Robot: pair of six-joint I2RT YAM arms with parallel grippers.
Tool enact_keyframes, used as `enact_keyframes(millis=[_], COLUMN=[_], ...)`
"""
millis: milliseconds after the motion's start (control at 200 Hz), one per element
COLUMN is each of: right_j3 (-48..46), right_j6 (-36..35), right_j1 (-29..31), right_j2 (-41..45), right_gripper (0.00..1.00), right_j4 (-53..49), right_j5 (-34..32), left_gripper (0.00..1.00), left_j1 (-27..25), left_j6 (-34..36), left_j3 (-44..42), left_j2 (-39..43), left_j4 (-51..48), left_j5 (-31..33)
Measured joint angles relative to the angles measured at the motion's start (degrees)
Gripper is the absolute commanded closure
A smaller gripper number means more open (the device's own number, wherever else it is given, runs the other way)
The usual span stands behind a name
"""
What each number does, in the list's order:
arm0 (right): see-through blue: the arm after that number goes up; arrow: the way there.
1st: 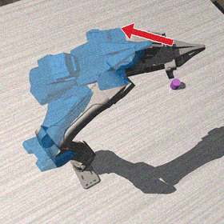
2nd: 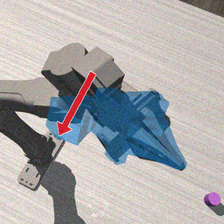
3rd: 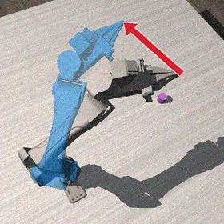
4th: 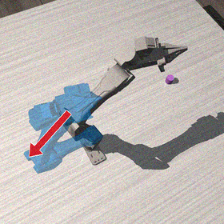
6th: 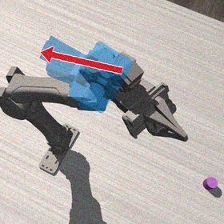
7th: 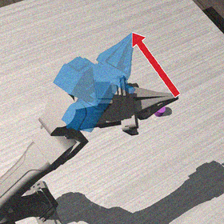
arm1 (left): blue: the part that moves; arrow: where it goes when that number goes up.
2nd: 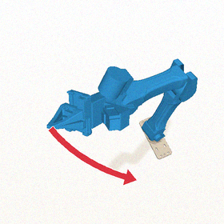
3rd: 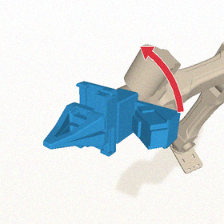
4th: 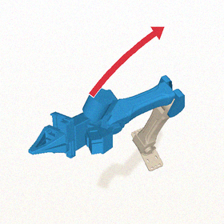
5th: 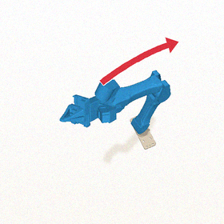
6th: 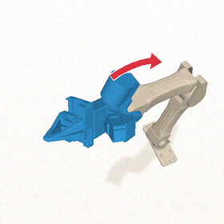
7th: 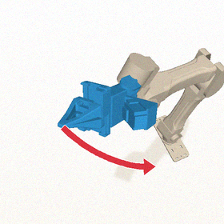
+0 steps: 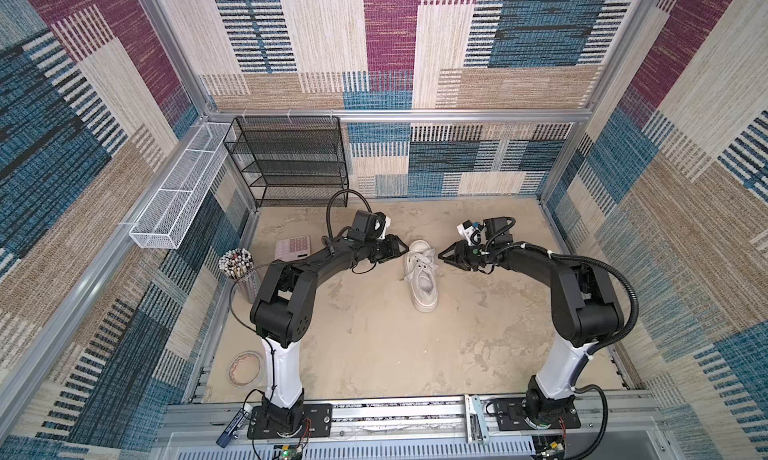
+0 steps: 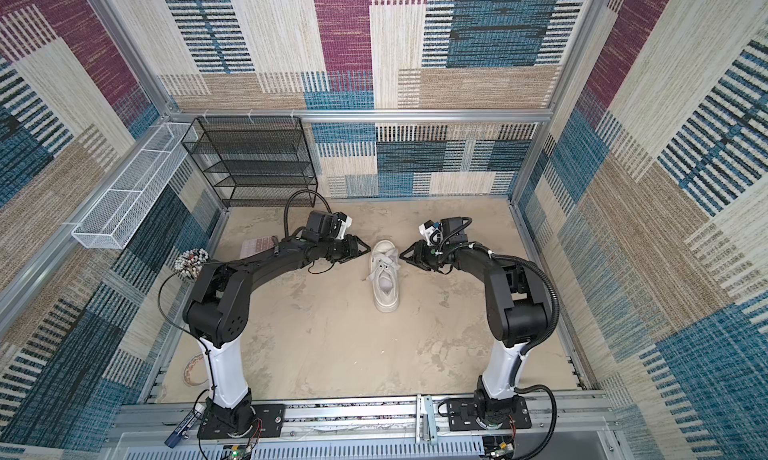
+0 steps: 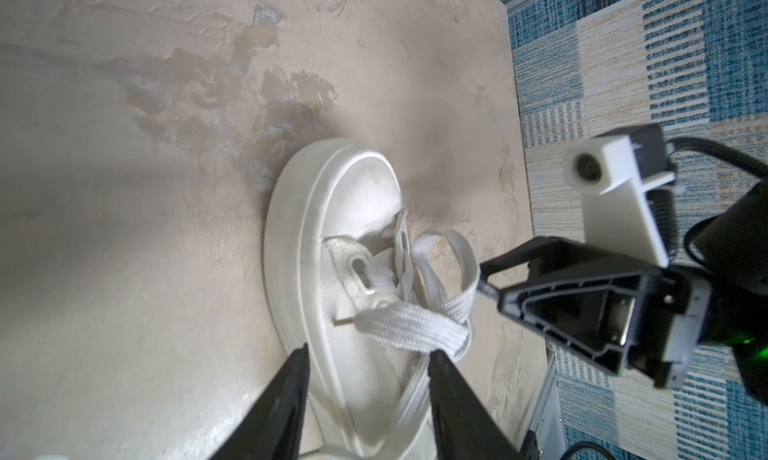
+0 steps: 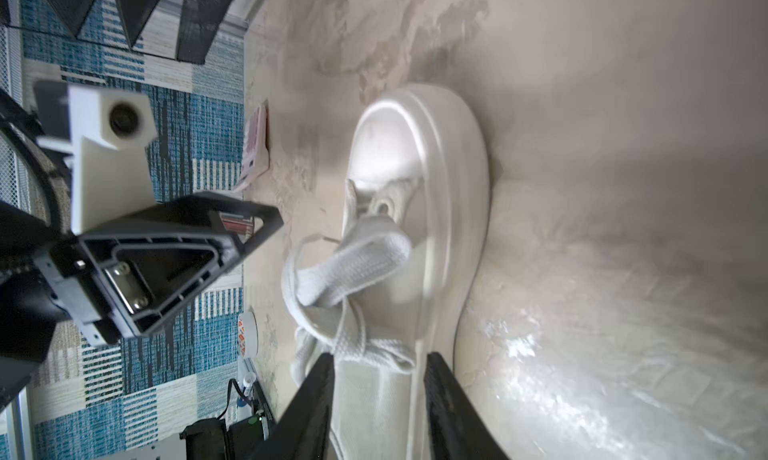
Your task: Tie the shoes
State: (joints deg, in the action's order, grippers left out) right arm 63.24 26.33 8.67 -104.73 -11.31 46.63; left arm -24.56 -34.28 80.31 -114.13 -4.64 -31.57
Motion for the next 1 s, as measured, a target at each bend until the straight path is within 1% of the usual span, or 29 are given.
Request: enact_keyframes(millis=[105, 220, 461, 611, 771, 911, 997], right_j3=[-2.67, -3.37, -3.76, -3.63, -3.19, -2.67, -2.47], right_j6=[0.46, 0.68, 1.92, 2.10, 2.16, 2.34, 2.34], right_j1=[0.11, 0.00, 0.04, 0.37, 0.87, 1.01, 1.01], right_j2=[0.04, -0.13, -1.86, -2.86, -4.11, -4.76, -4.92], right_gripper=[0.61, 0.61, 0.62, 0.62, 0.64, 0.71, 0.81], right_j4=[1.07, 2.75, 6.08, 7.34, 7.93, 8.66, 9.27], right_j5=[0.94, 2.21, 4.31, 5.44, 5.86, 5.90, 6.27], left_gripper=[0.50, 0.51, 0.51, 0.51, 0.51, 0.49, 0.48], left_j1=[-0.07, -0.22, -0.72, -0.72, -1.16, -2.62, -3.72], left_j6=[-0.04, -0.22, -0.04, 2.21, 5.86, 9.07, 10.51], left_j3=[2.05, 3.10, 4.48, 11.15, 19.28, 26.93, 31.21], left_j2=[-1.84, -3.26, -3.58, -4.09, -7.76, -11.91, -14.47], left_j4=[-0.15, -0.17, -0.98, -4.35, -10.45, -16.96, -20.17], left_j5=[-1.84, -3.10, -3.23, -3.23, -3.02, -2.84, -2.86])
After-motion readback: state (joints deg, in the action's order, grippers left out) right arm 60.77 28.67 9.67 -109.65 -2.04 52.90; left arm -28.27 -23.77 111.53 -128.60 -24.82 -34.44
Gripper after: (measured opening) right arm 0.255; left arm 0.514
